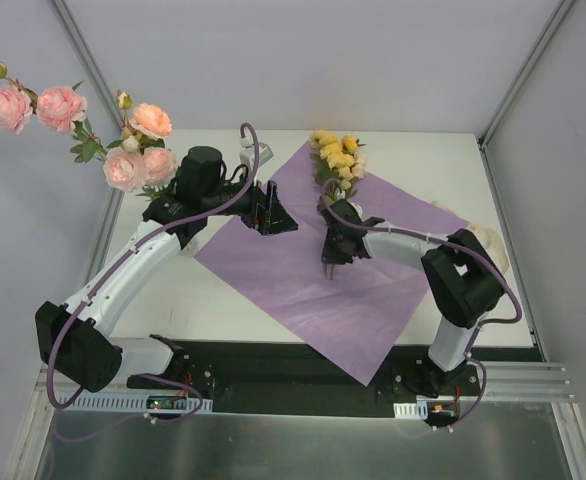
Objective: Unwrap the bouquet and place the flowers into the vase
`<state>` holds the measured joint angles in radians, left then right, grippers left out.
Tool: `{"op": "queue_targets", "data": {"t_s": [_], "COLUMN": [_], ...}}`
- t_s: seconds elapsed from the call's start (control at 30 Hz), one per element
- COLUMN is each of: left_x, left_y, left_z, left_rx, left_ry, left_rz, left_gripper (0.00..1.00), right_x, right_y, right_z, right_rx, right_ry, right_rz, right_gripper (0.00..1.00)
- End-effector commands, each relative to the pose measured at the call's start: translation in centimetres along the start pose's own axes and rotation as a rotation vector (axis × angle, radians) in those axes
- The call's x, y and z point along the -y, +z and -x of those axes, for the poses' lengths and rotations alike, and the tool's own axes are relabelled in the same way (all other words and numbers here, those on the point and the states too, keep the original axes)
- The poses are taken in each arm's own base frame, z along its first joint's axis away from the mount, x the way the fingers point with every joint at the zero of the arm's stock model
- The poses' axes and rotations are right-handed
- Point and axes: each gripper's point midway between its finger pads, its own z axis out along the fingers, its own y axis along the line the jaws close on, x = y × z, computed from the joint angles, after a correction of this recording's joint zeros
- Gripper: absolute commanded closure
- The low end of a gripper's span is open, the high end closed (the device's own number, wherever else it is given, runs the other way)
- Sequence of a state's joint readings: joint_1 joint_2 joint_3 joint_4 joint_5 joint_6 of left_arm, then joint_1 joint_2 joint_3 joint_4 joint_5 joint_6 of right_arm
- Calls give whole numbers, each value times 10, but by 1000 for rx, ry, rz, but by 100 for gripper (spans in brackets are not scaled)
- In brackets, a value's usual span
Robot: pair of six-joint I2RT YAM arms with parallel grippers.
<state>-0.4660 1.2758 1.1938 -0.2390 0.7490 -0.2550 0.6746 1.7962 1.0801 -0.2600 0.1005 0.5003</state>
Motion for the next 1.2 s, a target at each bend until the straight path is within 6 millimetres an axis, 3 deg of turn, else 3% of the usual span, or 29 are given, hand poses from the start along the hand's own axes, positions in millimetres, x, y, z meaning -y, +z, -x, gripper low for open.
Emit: {"op": "queue_targets", "data": {"t_s": [0.0, 0.33, 0.4, 0.43, 0.5, 0.63, 0.8, 1.03, 1.17], "left_x": [4, -8, -10, -12, -15, -14, 0, 18, 30], "left_y": [1, 6, 8, 10, 13, 13, 8, -7, -20], "left_z": [0, -4, -6, -8, -10, -9, 6, 43, 73], "left_rx": [9, -6, -12, -19, -28, -26, 12, 163, 283], "left_ry": [12, 10, 7, 3, 3, 25, -33, -137, -147], "left_rz": [-3, 31, 34, 35, 38, 37, 25, 49, 64], "left_gripper": [22, 22, 22, 22, 22, 22, 21, 28, 18], "right_x": [-11, -41, -50, -50, -56, -72, -81, -85, -82], "right_y": [-16, -79, -89, -93, -100, -130, -169, -220, -232], "right_z": [13, 45, 39, 47, 42, 53, 57, 39, 30], "right_rx": [83, 280, 237, 259, 239, 309, 424, 556, 594], "right_ry": [18, -63, -67, -47, -30, -118, -302, -466, -500], "right_rz": [87, 355, 442, 472, 567, 729, 858, 1028, 1076], "right_gripper": [99, 99, 99, 99, 99, 99, 99, 99, 99]}}
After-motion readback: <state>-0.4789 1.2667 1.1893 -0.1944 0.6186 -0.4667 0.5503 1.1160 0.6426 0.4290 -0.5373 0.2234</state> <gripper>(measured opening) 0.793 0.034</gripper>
